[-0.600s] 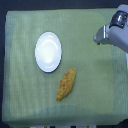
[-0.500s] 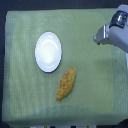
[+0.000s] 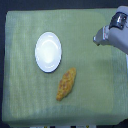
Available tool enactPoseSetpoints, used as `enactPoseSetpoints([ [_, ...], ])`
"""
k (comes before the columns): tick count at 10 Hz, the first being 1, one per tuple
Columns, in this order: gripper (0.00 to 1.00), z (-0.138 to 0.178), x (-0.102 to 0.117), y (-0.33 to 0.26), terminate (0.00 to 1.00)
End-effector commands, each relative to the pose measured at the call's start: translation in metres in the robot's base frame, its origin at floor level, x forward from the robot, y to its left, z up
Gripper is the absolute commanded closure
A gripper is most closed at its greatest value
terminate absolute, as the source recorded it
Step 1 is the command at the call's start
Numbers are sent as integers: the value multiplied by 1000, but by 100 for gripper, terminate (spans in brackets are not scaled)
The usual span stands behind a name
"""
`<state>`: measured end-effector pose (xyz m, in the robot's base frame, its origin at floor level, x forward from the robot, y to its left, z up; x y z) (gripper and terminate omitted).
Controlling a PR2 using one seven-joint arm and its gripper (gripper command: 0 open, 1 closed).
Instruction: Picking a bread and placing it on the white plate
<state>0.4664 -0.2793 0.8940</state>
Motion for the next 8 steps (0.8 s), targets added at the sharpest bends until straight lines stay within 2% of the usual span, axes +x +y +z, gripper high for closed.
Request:
enactPoseSetpoints([
  [1,0,-22,-29,33,0],
  [4,0,-38,-56,73,0],
  [8,0,-58,-79,129,0],
])
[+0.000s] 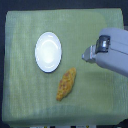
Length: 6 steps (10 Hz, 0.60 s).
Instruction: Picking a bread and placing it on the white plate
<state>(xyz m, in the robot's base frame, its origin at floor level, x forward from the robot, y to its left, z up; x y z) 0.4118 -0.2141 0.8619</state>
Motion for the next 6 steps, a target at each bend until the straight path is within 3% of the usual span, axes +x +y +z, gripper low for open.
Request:
enactPoseSetpoints([
  [1,0,-32,-31,80,0],
  [6,0,-71,-40,122,0],
])
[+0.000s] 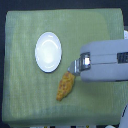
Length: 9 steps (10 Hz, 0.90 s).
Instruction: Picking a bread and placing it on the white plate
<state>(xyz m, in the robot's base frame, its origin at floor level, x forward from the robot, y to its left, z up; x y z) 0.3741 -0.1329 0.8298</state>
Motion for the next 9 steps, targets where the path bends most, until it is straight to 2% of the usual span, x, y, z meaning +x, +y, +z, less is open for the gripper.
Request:
enactPoseSetpoints([
  [1,0,-48,-2,47,0],
  [9,0,-102,9,67,0],
])
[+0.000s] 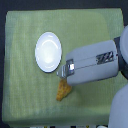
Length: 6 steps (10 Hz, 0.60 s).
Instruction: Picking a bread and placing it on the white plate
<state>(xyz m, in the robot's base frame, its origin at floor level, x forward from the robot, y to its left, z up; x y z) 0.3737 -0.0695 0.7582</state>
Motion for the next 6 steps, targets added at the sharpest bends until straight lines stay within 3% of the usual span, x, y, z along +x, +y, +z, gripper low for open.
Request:
enactPoseSetpoints([
  [1,0,-34,13,2,0],
  [6,0,-47,15,4,0],
])
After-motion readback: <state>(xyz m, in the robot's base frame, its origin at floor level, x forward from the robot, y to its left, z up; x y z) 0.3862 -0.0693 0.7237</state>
